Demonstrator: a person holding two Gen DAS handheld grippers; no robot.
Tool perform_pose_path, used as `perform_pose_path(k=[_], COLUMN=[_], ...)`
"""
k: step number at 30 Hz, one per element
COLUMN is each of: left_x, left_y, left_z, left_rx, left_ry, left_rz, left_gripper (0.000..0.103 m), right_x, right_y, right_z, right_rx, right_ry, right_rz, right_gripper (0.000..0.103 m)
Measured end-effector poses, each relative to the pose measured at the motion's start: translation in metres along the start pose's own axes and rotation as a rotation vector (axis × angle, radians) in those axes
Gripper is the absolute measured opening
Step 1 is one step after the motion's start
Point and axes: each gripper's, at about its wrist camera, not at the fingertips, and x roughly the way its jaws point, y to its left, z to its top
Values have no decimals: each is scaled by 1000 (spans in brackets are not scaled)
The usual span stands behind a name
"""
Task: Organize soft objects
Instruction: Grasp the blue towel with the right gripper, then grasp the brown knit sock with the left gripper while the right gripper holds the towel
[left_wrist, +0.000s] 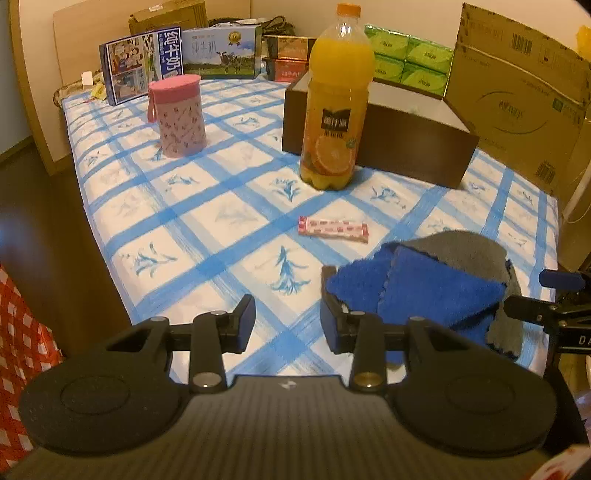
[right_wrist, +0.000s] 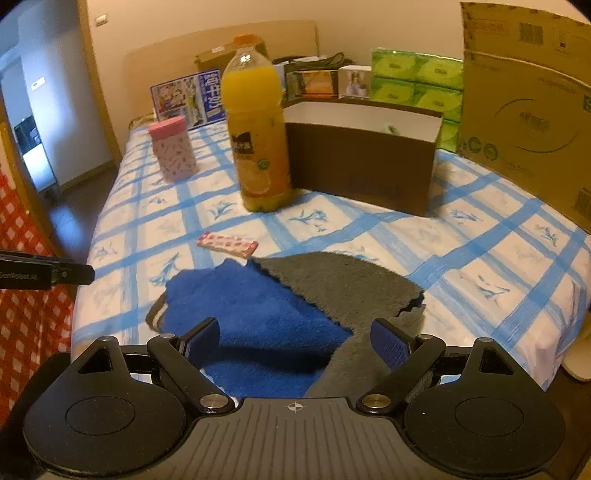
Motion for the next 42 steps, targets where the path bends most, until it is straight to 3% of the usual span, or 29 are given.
perform_pose_path(k=[7, 14, 16, 20, 21, 23, 27, 35, 42], left_x=[6, 14, 18, 24, 25, 28, 30, 31, 30], left_y=[-2, -2, -1, -1, -1, 0, 2, 1, 1], left_z=[-6, -7, -8, -10, -11, -11, -11, -8, -7], left_rx=[8, 2, 3, 2, 1, -1, -9, -11, -16], left_ry=[18, 35, 45, 61, 65, 70, 71, 61, 56], left_rz=[-7, -9, -8, -10, -9, -6, -1, -10, -16], left_gripper=[35, 35, 35, 35, 35, 35, 35, 35, 35], right_x=[12, 38, 50, 67, 67, 62, 34, -42, -73], right_y=[33, 51, 51, 48, 46, 42, 20, -52, -82], right_z=[-11, -22, -26, -34, -34, -30, -6, 68, 95], right_rx=[-217, -496, -549, -610, -609, -589, -429, 44, 180], right_ry=[-12, -17, 4, 54, 53, 43, -54, -361, -477], right_rz=[-24, -106, -117, -89, -72, -37, 31, 103, 91], right_gripper=[89, 89, 85, 51, 36, 7, 6, 6, 6])
